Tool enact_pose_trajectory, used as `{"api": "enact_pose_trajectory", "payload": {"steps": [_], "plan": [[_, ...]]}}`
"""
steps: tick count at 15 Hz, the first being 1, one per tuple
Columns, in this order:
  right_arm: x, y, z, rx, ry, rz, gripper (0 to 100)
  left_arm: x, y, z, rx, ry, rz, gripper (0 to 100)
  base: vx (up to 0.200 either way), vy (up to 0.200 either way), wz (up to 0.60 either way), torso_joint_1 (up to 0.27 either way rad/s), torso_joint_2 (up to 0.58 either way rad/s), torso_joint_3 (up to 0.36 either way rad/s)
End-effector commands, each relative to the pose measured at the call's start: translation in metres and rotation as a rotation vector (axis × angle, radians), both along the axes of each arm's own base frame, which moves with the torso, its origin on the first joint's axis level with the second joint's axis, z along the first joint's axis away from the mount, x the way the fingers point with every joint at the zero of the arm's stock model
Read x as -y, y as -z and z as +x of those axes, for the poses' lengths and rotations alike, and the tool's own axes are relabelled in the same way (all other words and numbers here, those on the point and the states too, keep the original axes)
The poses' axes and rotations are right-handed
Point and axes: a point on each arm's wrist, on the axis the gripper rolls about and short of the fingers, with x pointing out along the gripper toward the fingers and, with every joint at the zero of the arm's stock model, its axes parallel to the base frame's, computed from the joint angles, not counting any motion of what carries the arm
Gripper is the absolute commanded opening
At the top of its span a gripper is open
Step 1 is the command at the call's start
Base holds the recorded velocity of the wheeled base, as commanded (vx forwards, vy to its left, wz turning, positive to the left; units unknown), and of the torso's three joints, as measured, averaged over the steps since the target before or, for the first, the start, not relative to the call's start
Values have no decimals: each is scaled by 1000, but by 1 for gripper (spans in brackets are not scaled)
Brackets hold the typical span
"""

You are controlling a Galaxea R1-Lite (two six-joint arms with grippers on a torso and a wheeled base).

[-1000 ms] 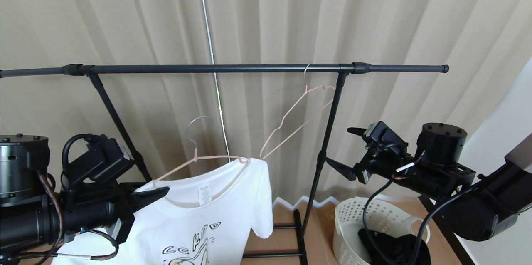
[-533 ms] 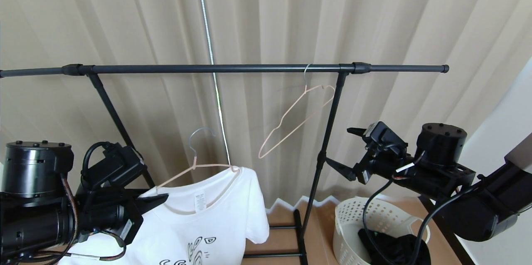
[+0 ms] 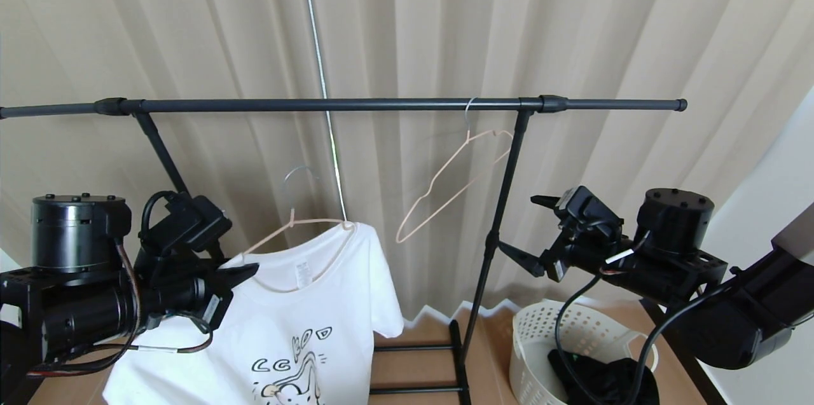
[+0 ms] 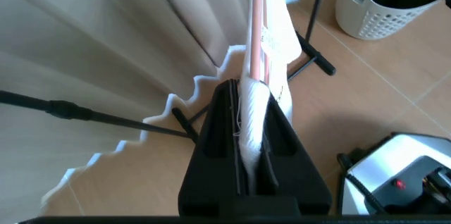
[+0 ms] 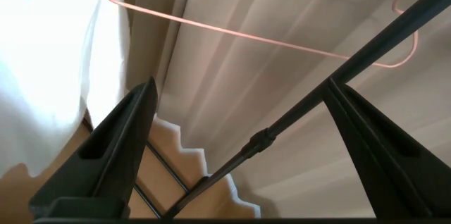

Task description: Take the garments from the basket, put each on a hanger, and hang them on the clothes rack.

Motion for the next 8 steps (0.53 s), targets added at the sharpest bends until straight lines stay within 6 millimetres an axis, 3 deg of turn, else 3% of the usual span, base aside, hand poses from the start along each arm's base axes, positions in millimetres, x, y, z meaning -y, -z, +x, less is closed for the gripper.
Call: {"api": "enact_pose_trajectory", "payload": {"steps": [1, 8], "plan": [[0, 1, 0, -1, 0, -1, 100, 3, -1, 16, -1, -15, -25, 0, 0, 0, 0, 0, 0, 0], [0, 0, 1, 1, 0, 0, 100, 8, -19, 50, 45, -79, -113, 0, 0, 0, 0, 0, 0, 0]]}}
